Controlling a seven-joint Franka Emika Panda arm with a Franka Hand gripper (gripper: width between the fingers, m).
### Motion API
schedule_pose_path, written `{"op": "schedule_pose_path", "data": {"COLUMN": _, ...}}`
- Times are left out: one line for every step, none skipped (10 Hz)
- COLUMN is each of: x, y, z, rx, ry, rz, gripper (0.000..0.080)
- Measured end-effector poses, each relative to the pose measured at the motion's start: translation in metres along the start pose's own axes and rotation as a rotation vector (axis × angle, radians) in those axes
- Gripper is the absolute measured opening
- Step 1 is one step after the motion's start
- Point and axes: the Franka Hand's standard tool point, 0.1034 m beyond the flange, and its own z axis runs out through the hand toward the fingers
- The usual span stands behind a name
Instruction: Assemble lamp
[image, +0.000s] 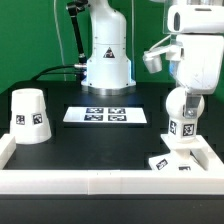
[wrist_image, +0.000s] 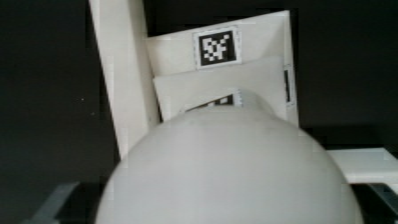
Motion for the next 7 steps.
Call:
{"op": "schedule_pose_path", "data": {"x": 0.0000, "y": 0.0000, "z": 0.0000, "rx": 0.000, "ry": 0.000, "rz": 0.014, "gripper": 0.0577}}
{"op": "schedule_pose_path", "data": {"x": -0.0003, "y": 0.0001, "z": 0.0000, "rx": 0.000, "ry": 0.000, "rz": 0.028, "gripper": 0.0577}}
{"op": "schedule_pose_path", "data": {"x": -0.0006, "y": 0.0001, "z": 0.0000, "rx": 0.000, "ry": 0.000, "rz": 0.039, "gripper": 0.0577}}
{"op": "schedule_pose_path", "data": {"x": -0.0011, "y": -0.0001, "z": 0.0000, "rx": 0.002, "ry": 0.000, "rz": 0.146, "gripper": 0.0577}}
{"op": "schedule_pose_path", "data": {"x": -0.0010, "y": -0.0004, "z": 0.0002, "rx": 0.002, "ry": 0.001, "rz": 0.261, "gripper": 0.0577}}
{"op": "schedule_pose_path", "data": {"x": -0.0010, "y": -0.0007, "z": 0.0004, "rx": 0.003, "ry": 0.001, "rz": 0.386, "gripper": 0.0577}}
{"op": "schedule_pose_path", "data": {"x": -0.0009, "y": -0.0011, "z": 0.0005, "rx": 0.006, "ry": 0.000, "rz": 0.514, "gripper": 0.0578}}
